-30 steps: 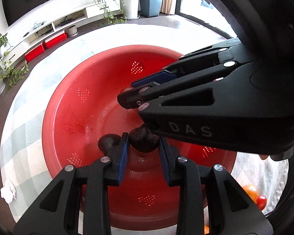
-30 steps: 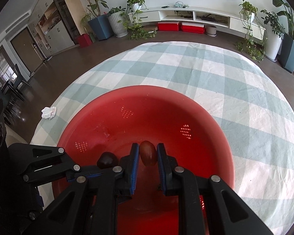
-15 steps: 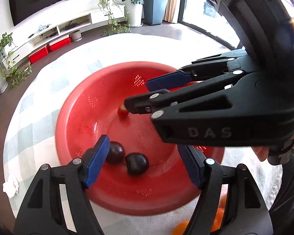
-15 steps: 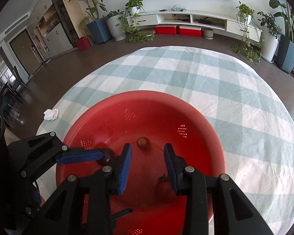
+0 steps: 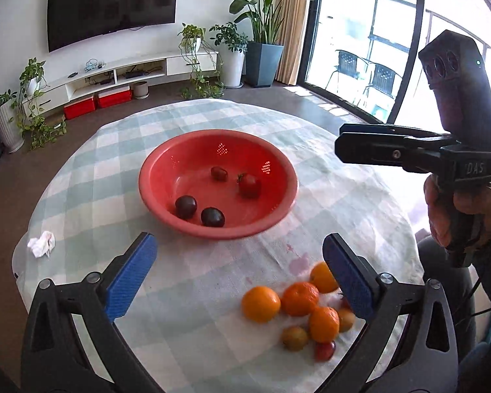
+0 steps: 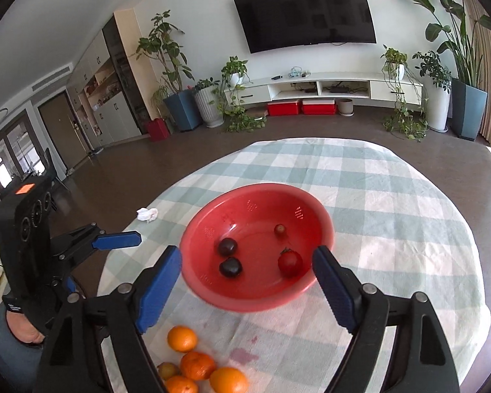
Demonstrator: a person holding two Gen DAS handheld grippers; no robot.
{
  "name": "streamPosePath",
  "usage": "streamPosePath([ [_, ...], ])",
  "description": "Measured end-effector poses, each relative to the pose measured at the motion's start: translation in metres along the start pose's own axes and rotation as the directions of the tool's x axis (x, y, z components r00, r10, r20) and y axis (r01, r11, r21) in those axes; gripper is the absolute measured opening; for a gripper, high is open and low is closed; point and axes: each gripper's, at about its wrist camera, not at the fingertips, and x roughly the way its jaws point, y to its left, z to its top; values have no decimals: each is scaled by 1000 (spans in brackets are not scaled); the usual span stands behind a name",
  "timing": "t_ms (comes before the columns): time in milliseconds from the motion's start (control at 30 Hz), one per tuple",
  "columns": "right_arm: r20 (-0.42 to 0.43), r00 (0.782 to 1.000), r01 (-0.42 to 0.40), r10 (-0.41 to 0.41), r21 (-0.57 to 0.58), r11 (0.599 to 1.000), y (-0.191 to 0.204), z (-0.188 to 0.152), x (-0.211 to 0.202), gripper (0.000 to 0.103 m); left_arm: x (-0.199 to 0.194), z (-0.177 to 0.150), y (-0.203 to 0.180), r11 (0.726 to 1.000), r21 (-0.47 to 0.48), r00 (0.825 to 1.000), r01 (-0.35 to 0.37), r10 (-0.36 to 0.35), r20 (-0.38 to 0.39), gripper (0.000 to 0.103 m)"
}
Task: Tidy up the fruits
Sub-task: 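Return both tools to the fruit pile and close the left tool on a red plum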
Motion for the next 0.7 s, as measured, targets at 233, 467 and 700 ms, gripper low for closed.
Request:
streamPosePath([
  [233,50,999,2,-5,66,998,12,-55,-44,97,-42,-53,-41,1000,-4,998,-7,7,59,103],
  [467,25,999,28,-31,116,993,17,-102,-55,99,-41,-96,-62,999,26,999,24,-23,-40,103],
  [700,-30,997,78,-74,172,982,10,-132,-56,99,-23,-120,-79,1000,12,995,25,-23,-98,103],
])
